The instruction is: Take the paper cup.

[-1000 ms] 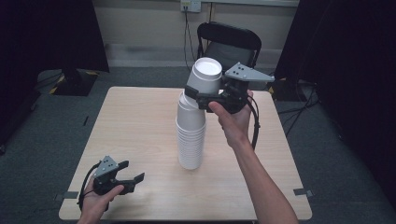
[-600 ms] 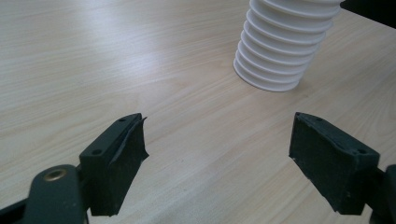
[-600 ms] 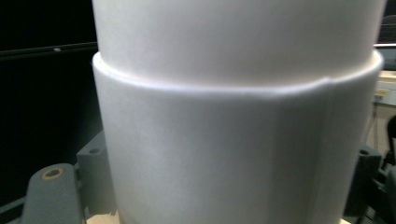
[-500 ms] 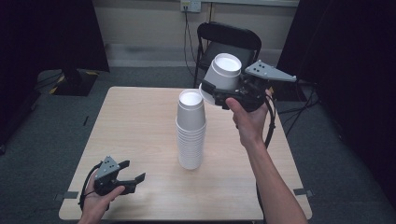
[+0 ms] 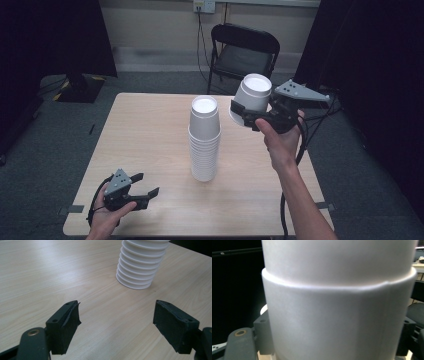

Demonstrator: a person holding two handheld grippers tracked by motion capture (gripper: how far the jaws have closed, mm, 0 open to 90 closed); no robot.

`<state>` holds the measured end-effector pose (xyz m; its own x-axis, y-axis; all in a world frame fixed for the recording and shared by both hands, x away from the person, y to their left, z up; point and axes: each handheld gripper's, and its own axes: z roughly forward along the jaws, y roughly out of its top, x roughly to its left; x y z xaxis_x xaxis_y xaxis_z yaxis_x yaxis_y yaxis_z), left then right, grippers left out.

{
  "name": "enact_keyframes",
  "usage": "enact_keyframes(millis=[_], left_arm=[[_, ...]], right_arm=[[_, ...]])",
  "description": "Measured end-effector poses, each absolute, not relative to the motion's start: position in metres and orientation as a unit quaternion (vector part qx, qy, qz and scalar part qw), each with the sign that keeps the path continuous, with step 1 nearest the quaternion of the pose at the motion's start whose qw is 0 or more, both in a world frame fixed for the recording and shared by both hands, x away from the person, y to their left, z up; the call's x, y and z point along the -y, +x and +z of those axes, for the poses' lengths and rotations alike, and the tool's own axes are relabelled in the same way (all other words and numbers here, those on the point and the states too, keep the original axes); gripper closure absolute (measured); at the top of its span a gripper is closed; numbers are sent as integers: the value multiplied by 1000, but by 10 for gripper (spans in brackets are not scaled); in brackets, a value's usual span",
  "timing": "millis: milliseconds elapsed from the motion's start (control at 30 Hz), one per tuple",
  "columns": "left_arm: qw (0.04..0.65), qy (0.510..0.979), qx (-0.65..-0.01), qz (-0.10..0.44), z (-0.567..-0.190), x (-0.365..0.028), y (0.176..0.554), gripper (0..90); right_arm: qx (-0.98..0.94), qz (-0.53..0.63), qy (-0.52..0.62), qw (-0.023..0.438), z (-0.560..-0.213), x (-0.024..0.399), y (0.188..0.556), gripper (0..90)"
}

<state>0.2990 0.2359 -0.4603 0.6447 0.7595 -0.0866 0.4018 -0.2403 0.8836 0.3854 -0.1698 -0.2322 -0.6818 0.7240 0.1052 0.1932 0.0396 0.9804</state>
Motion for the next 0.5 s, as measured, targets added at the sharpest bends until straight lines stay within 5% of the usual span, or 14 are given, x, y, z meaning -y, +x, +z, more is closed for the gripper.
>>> enact_keyframes(millis=[500], left_arm=[[494,762,-372,193,-460,-235,298,209]], right_arm=[[-705,576,372,179,-292,191,377,171]])
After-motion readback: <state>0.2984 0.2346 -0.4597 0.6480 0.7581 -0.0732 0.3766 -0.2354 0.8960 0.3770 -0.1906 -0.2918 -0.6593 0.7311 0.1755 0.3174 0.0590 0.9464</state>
